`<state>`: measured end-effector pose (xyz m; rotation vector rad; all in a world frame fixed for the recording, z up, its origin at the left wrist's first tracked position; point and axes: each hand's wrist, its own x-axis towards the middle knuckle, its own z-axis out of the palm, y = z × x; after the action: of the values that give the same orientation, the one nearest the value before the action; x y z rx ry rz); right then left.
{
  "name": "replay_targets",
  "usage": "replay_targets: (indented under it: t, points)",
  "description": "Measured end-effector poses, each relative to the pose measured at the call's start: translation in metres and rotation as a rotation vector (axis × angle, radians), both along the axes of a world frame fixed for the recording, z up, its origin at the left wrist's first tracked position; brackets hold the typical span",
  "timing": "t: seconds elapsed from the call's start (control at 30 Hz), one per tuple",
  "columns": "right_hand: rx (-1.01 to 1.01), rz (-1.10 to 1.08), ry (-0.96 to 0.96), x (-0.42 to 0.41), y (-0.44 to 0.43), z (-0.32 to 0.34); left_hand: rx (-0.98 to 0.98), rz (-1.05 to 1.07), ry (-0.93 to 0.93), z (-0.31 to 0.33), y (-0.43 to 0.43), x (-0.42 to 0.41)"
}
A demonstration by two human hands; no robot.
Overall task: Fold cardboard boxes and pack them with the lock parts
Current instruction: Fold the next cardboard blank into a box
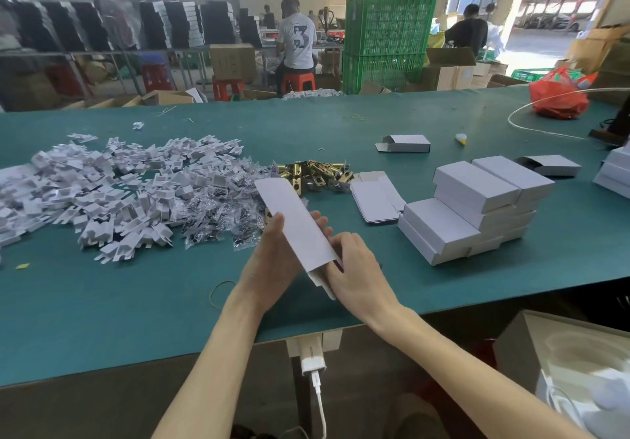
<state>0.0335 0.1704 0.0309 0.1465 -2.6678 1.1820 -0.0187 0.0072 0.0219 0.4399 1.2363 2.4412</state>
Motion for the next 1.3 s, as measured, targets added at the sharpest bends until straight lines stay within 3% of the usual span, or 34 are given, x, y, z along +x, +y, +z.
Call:
replay_targets:
  t: [0.07,0.2,0.33,0.43,0.67,0.77,1.17,1.3]
  points:
    - [0.092,-0.015,0.011,0.003,0.001,0.002,-0.035,0.009,0.006,-0.002,0.0,-0.001]
    - [0.468,-0.03,0.115,0.003,0.006,0.006,-0.106,0.032,0.001,-0.003,0.004,-0.002]
    - [0.518,-0.037,0.065,0.002,0.01,0.016,-0.137,0.046,0.001,-0.003,0.007,-0.003]
    - [0.442,-0.043,-0.004,0.0,0.015,0.014,-0.147,0.077,-0.022,-0.005,0.007,-0.005]
    - [-0.09,0.248,-0.139,-0.004,0.027,0.008,-0.112,0.248,-0.169,-0.009,0.006,-0.008]
    - [-0.252,0.259,-0.185,-0.007,0.028,0.009,-0.078,0.236,-0.167,-0.008,0.005,-0.008]
    - [-0.397,-0.104,-0.012,-0.016,0.015,-0.017,-0.246,0.163,-0.069,-0.01,0.014,-0.004]
    - [-0.51,-0.031,-0.057,-0.012,0.013,-0.022,-0.226,0.206,-0.096,-0.013,0.015,-0.007]
